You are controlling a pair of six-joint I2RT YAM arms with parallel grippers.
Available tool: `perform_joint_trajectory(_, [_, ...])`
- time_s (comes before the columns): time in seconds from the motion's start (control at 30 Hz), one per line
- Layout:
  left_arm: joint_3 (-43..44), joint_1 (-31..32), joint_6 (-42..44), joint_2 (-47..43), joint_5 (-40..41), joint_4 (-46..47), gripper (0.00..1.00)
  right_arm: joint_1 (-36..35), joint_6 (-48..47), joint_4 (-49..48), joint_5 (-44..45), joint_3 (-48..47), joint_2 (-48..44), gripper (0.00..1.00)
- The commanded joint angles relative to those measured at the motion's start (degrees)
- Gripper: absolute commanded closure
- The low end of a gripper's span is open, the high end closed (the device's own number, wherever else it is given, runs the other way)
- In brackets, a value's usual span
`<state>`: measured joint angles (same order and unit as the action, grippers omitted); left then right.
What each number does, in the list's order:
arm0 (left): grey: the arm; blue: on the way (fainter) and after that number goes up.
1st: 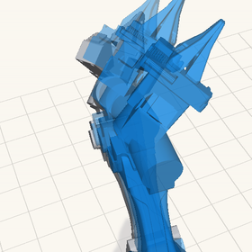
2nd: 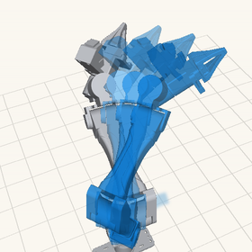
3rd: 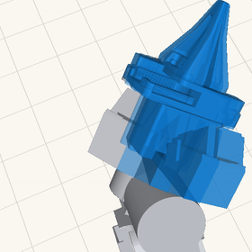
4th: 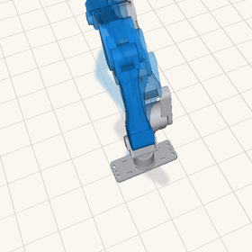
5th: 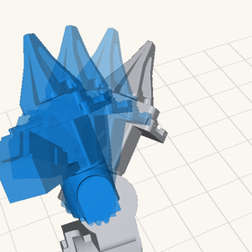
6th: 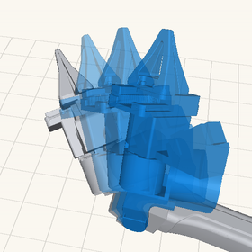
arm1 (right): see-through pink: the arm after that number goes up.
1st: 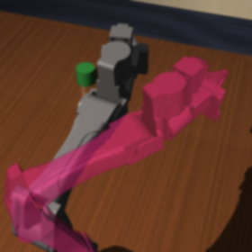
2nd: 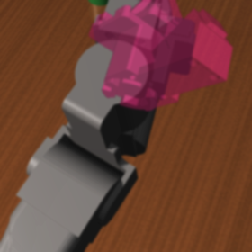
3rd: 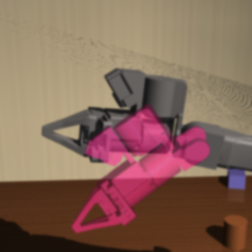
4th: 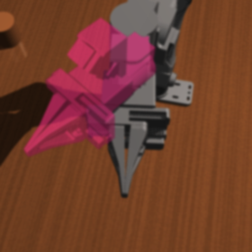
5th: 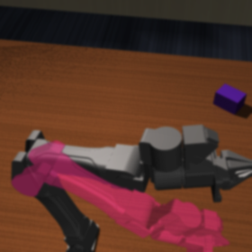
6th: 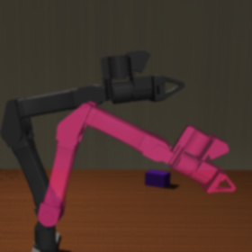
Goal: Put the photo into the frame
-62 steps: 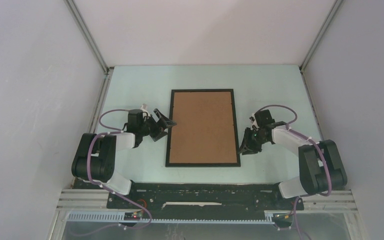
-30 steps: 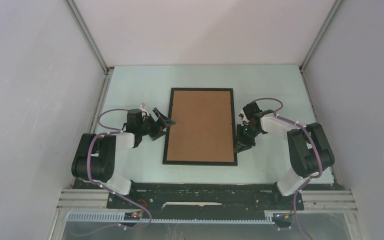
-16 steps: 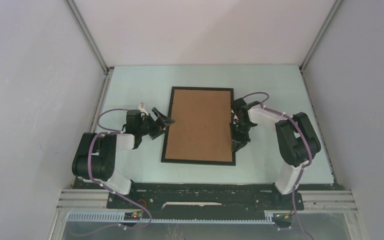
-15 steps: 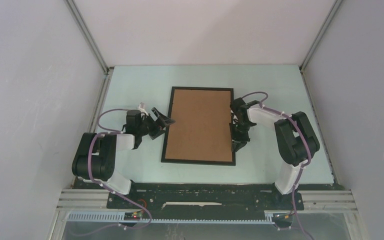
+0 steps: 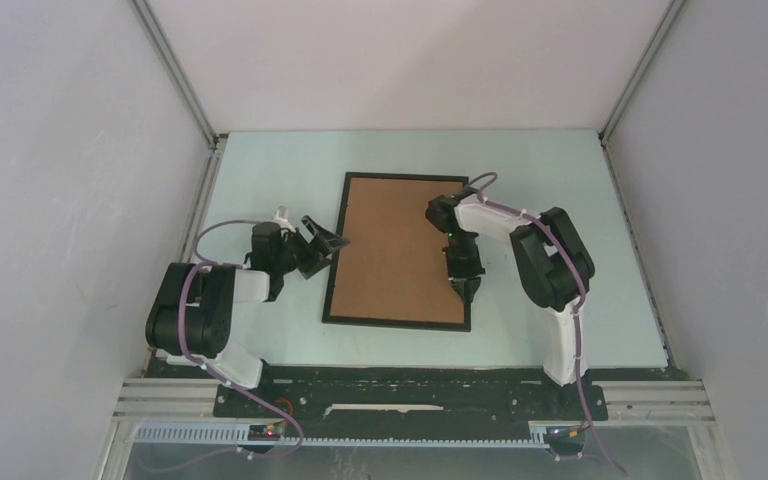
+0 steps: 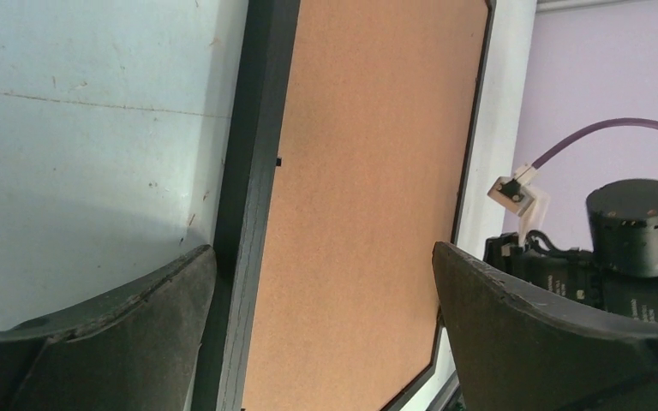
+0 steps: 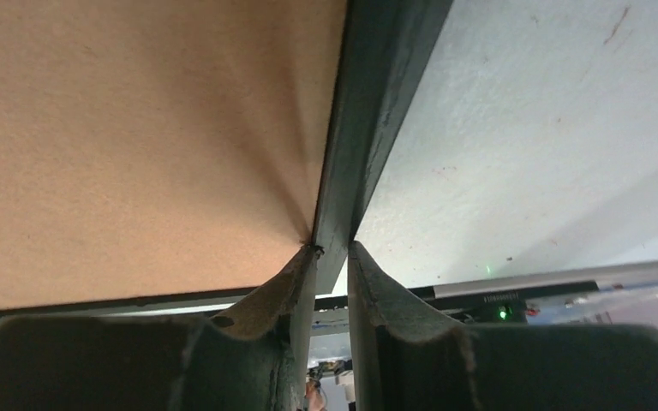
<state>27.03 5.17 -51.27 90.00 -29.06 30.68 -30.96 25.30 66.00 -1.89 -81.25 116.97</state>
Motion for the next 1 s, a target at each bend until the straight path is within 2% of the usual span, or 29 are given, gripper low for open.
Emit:
perform_joint_trajectory(0.0, [-2.72,1.87,-5.81,3.40,-7.72,4.96,0.02,-6.18,11.60,-14.03,8.32,-1.84,8.81,0.70])
perform_joint_trajectory(0.17, [-3.54,2.48,-6.69,3.09,-6.90,6.69,0.02,-11.71,16.89,-6.49,15.57,-11.38,15.79,0.69])
perform_joint_trajectory(0.37, [-4.41,2.92,-6.87,1.77,-5.22,6.68,0.02,-15.80,21.12,-1.75,19.21,-19.50,19.68,0.68])
perform_joint_trajectory(0.57, [-5.13,3.13,-6.53,0.27,-4.13,5.89,0.01,-14.11,21.82,-8.09,12.70,-19.19,13.24,0.67])
perform_joint_trajectory(0.73, [-5.49,3.74,-6.74,-0.42,-3.23,5.89,0.01,-11.44,23.55,-18.98,2.69,-16.90,7.84,0.67])
perform_joint_trajectory(0.77, [-5.49,3.71,-6.76,-0.51,-3.21,5.89,0.01,-10.91,23.25,-17.59,2.53,-18.64,8.24,0.67])
perform_joint_trajectory(0.87, [-5.43,3.71,-6.46,-0.45,-3.59,5.89,0.01,-10.77,21.07,-12.35,9.80,-21.78,4.52,0.66])
perform_joint_trajectory(0.97, [-4.68,3.63,-5.50,-0.49,-4.25,4.51,0.00,-8.37,16.40,-13.75,8.99,-17.83,-4.34,0.65])
